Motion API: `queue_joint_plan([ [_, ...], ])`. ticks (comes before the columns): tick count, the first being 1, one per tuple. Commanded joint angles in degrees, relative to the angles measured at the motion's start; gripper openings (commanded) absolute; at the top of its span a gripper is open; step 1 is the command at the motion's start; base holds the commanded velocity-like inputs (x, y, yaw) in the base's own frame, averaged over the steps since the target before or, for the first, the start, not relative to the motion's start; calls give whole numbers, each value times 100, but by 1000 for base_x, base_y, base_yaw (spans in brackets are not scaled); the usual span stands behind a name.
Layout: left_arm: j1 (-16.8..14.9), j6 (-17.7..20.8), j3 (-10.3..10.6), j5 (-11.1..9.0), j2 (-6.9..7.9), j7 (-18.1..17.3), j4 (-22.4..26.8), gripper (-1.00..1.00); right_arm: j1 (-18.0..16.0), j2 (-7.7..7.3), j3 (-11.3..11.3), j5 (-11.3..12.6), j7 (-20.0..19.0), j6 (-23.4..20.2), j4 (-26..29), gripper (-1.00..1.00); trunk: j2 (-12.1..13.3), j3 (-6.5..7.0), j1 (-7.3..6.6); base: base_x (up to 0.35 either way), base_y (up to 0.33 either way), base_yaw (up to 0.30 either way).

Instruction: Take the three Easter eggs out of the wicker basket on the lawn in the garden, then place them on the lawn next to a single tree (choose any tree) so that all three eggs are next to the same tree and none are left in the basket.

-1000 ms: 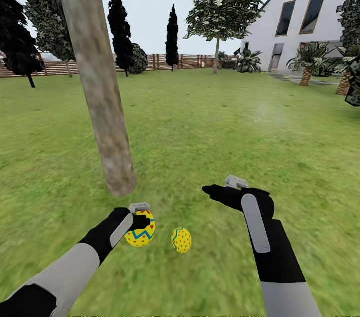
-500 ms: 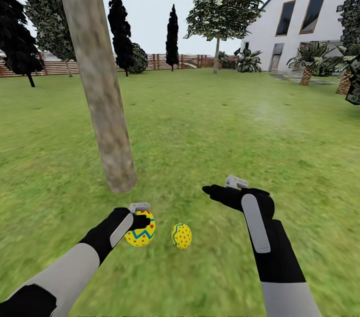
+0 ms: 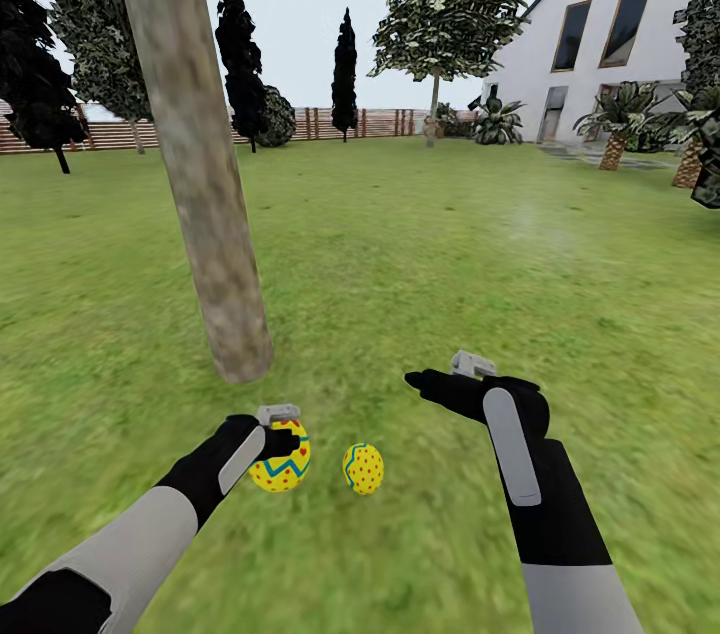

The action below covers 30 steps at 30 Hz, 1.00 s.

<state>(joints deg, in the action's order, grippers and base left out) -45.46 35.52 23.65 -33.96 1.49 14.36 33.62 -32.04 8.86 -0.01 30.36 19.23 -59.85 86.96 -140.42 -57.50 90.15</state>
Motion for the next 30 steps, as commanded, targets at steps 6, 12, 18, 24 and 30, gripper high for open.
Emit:
queue_joint_plan([
  [6,-7,28,43,-58,9,55,5,-100,-4,2,-3,58,63,-15,5,100,-2,-6,-1,28,32,0],
  [12,-7,34,43,-58,9,53,6,-100,-4,2,9,58,63,-15,5,100,-2,-6,-1,11,83,0],
  [18,-6,34,49,-58,9,58,3,-100,-4,2,10,58,63,-15,7,100,-2,-6,-1,34,63,0],
  [24,-2,34,52,-50,9,129,-3,-100,-4,2,2,58,63,-15,18,100,-2,-6,-1,129,-97,0],
  [30,2,19,52,-50,9,171,-2,-100,-4,2,-13,62,63,-15,22,100,-2,-6,-1,185,-107,0],
])
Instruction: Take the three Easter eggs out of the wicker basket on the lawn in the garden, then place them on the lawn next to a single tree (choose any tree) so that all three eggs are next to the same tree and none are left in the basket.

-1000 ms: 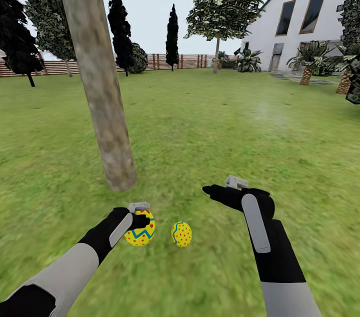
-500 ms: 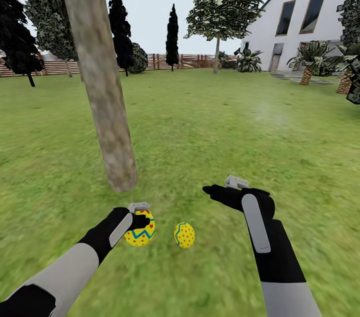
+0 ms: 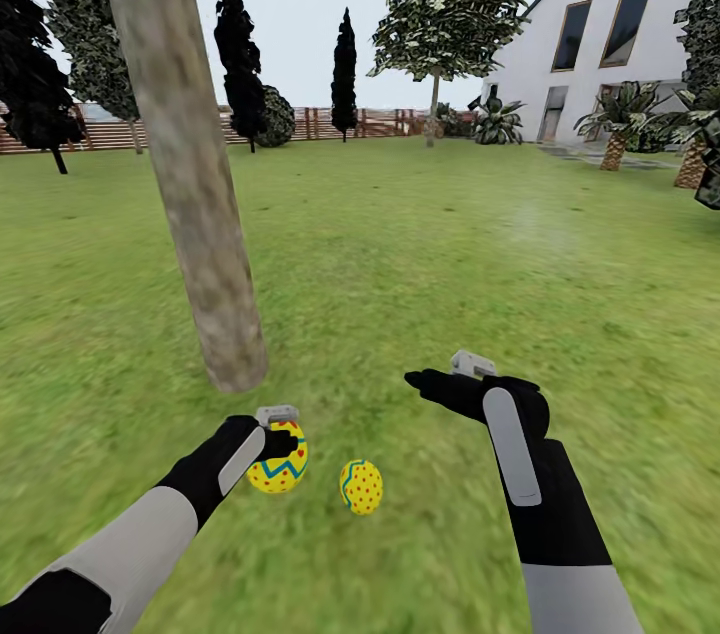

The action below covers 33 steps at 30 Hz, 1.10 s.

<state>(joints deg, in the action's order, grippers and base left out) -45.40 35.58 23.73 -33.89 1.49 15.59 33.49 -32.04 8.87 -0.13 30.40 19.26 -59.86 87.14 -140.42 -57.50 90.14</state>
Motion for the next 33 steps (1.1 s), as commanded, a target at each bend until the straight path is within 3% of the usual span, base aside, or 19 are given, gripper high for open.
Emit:
queue_joint_plan([
  [1,-6,15,44,-61,9,48,7,-100,-4,1,-3,57,60,-14,5,100,-2,-6,0,58,-17,0],
  [13,-4,3,43,-65,9,49,24,-100,-4,1,-4,63,60,-14,31,100,-2,-6,0,48,-2,0],
  [20,-4,-11,44,-63,9,56,21,-100,-4,1,-5,61,60,-14,25,100,-282,-132,153,0,0,0],
  [33,-4,-51,44,-57,21,32,17,-100,-4,1,-5,63,62,-14,48,100,-299,-420,187,0,0,0],
])
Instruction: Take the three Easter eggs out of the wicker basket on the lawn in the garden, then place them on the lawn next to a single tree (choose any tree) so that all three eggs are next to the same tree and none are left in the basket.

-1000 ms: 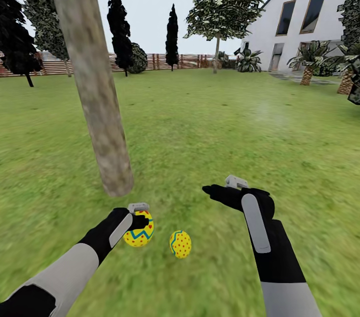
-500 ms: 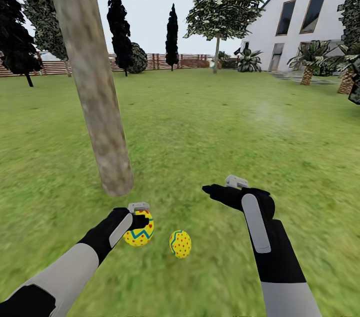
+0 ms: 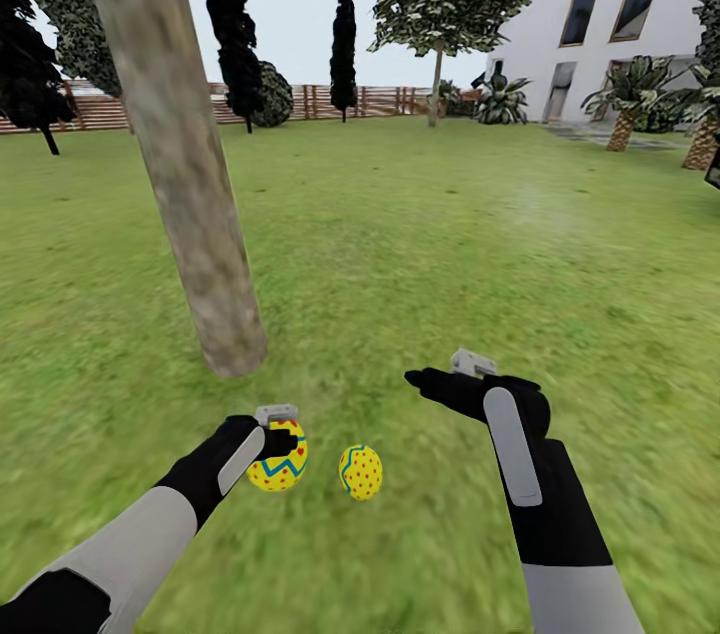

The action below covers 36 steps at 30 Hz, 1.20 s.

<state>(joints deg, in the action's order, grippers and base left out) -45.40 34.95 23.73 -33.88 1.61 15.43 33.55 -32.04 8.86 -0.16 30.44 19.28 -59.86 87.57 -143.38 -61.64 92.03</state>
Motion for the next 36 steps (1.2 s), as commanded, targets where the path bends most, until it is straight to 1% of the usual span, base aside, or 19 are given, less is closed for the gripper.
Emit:
queue_joint_plan([
  [1,-4,12,44,-58,11,48,11,-100,-2,1,-2,59,59,-14,15,100,-4,-28,1,0,0,0],
  [3,-4,12,44,-58,13,47,11,-100,88,1,-5,60,57,-14,152,100,-7,-73,6,0,0,0],
  [5,-4,12,44,-57,14,47,12,-100,269,1,-33,65,47,-14,266,100,-10,-117,11,0,0,0],
  [9,-4,11,44,-57,15,47,19,-100,367,1,-42,67,-41,-14,318,100,-15,-206,22,0,0,0],
  [10,-4,11,44,-57,15,47,19,-100,373,1,-40,67,-109,-14,322,100,-16,-228,24,0,0,0],
  [15,-4,11,44,-57,15,47,25,-100,390,1,-9,67,-723,-14,330,100,-16,-228,24,0,0,0],
  [18,-4,11,44,-57,15,47,28,-100,378,1,-7,67,-899,-14,330,100,-16,-228,24,0,0,0],
  [20,-4,11,43,-57,15,47,29,-100,296,1,-1,67,-976,-14,330,100,-16,-228,24,0,0,0],
  [21,-4,11,43,-57,15,47,29,-100,199,1,8,64,-996,-14,331,100,-16,-228,24,0,0,0],
  [24,-4,-51,44,-57,15,47,29,-100,-214,1,28,60,-1024,-14,331,100,-20,-294,32,0,0,0],
  [25,-4,-81,44,-57,15,47,29,-100,-391,1,31,59,-1028,-14,331,100,-20,-294,32,0,0,0],
  [27,-4,-99,46,-57,15,47,29,-100,-593,1,32,59,-1030,-14,331,100,-23,-339,37,0,0,0],
  [28,0,-105,55,-57,15,51,29,-100,-702,1,33,59,-1031,-14,331,100,-23,-339,37,0,0,0],
  [30,3,-116,65,-57,15,55,29,-100,-792,1,35,59,-1031,-14,331,100,-26,-383,42,0,0,0],
  [34,4,-286,82,-57,15,79,32,-100,-807,-1,47,59,-1031,-14,331,100,-31,-471,52,0,0,0],
  [36,9,-328,88,-57,13,131,152,-100,-807,0,46,59,-1031,-14,327,100,-32,-494,55,0,0,0],
])
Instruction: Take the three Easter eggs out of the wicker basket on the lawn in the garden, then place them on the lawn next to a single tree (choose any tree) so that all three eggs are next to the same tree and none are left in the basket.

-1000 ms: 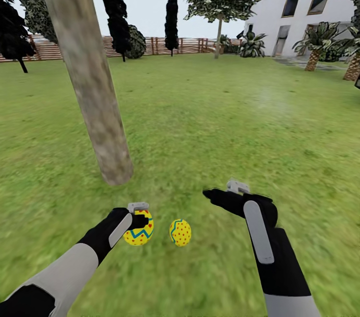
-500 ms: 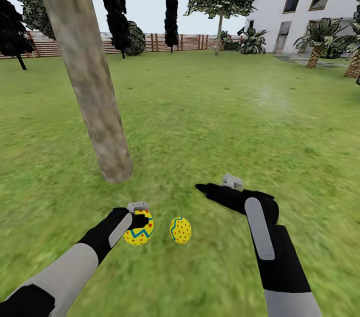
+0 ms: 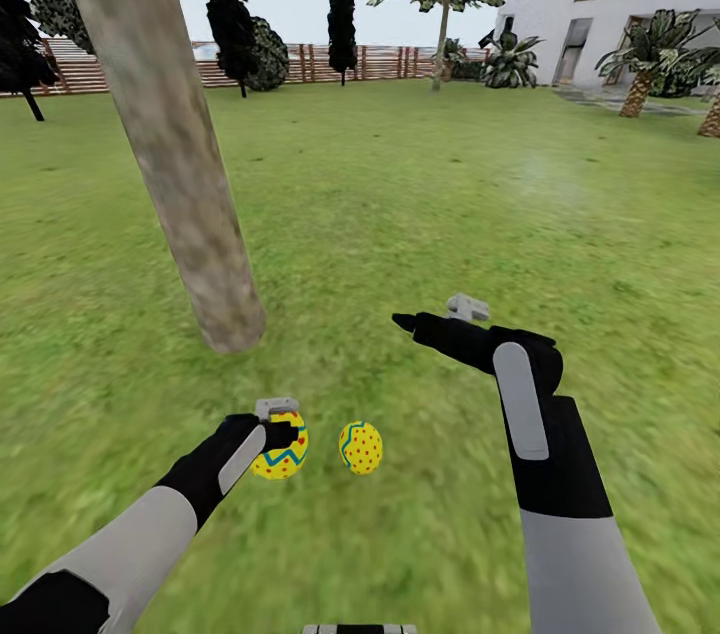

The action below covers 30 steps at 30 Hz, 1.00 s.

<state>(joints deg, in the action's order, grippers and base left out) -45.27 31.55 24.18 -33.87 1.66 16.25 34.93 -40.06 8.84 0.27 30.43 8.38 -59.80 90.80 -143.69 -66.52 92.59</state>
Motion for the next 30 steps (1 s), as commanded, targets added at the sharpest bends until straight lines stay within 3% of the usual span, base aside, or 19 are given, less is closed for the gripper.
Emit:
queue_joint_plan([
  [1,-2,5,41,-58,6,80,138,-100,-3,3,2,58,60,-20,3,100,-2,-5,-1,0,0,0],
  [5,7,-7,32,-58,8,277,893,-100,-7,4,-35,59,91,-20,-3,100,-3,-27,2,0,0,0],
  [8,9,-8,41,-58,10,319,1032,-100,-3,4,-41,53,100,-20,-3,100,-7,-94,9,0,0,0],
  [30,10,-262,43,-49,10,378,991,-100,-28,4,-42,60,102,-20,-1,100,-37,-581,66,0,0,0],
])
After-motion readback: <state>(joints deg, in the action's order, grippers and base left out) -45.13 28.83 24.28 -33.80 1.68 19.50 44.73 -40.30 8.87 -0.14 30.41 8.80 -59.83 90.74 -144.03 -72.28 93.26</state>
